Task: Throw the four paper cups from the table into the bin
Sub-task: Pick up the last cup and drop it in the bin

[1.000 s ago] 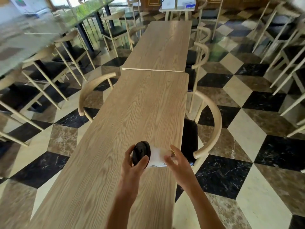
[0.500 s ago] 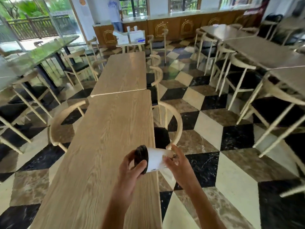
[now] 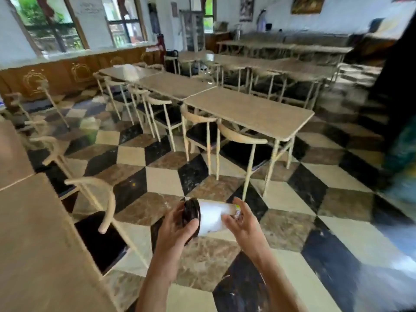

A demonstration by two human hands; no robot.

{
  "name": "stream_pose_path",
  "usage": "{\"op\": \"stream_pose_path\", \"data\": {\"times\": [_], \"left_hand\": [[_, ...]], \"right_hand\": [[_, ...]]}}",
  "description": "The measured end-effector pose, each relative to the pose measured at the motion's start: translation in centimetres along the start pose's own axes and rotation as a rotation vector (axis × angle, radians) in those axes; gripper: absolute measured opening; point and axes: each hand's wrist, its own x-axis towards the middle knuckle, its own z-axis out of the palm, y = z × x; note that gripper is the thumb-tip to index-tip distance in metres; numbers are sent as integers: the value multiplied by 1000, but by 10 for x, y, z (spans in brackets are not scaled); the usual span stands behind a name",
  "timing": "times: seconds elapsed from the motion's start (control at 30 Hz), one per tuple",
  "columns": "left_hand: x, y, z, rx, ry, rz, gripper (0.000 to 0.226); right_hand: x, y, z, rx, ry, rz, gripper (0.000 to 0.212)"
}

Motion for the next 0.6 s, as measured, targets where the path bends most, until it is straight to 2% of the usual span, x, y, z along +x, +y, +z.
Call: {"op": "stream_pose_path", "data": {"times": [0.23, 0.37, 0.47, 0.6], "left_hand": [[0, -37, 228, 95, -298, 23, 63], [-19, -71, 371, 100, -487, -7, 72], [-35, -98, 469, 126, -621, -29, 59], [-46, -128, 577, 178, -773, -54, 44]], "right_hand": [[-48, 55, -219, 49, 327, 12, 62], [-89, 90, -356, 40, 492, 65, 66], [-125, 111, -446, -17, 608, 94, 65], [-158, 137, -537, -24, 755, 164, 75]]}}
